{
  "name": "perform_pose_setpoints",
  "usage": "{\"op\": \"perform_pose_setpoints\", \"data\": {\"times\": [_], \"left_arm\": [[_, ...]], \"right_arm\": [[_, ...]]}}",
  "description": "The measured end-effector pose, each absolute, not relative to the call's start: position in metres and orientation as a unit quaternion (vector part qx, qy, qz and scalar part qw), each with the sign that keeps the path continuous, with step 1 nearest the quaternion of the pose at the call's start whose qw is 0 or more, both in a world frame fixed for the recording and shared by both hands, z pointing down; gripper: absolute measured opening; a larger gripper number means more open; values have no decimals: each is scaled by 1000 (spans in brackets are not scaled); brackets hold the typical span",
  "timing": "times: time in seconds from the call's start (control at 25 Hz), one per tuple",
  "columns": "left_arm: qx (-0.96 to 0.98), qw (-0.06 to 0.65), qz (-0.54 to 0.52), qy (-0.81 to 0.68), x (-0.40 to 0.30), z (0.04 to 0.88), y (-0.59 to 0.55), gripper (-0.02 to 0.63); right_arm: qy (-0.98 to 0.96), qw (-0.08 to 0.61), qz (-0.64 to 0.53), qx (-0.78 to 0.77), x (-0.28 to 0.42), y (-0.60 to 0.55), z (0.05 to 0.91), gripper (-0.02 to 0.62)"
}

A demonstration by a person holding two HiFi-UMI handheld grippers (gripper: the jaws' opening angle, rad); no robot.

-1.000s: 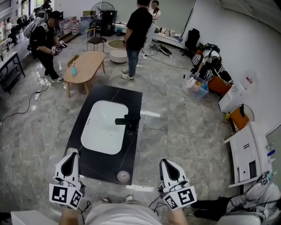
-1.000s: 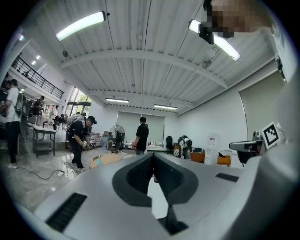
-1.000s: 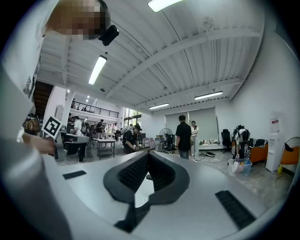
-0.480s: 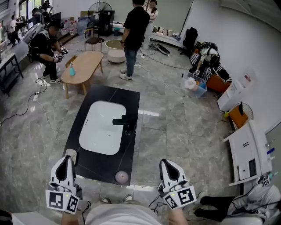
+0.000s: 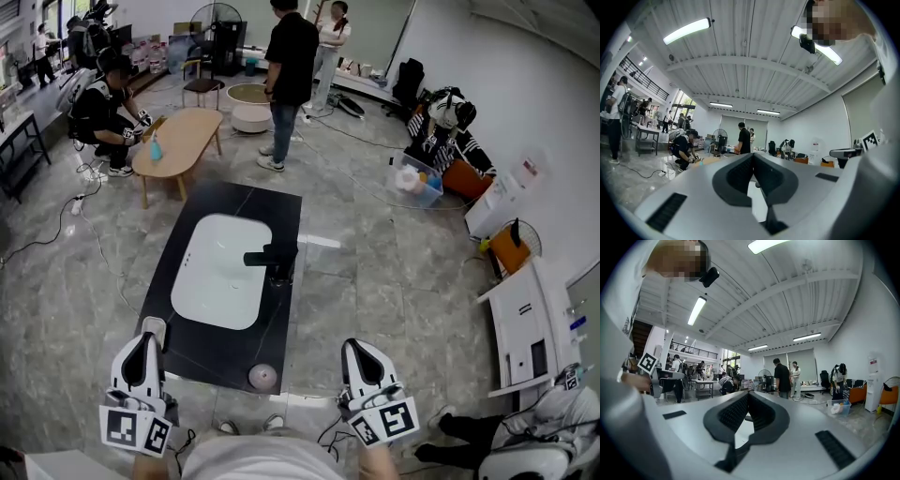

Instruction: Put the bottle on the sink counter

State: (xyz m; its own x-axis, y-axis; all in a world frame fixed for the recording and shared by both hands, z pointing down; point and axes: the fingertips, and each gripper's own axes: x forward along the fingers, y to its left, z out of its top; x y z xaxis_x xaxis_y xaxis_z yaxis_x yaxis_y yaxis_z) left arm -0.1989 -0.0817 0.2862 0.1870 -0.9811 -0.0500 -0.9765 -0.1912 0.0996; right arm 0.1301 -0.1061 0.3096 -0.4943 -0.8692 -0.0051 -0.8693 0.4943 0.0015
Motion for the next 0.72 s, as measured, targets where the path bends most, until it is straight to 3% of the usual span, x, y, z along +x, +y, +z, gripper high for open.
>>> {"op": "perform_pose_setpoints", "data": {"times": [0.72], "left_arm": [[776,25,-55,-628,-207,286,-76,14]], "right_arm": [[864,-4,9,-504,115,-97,306,11]]}}
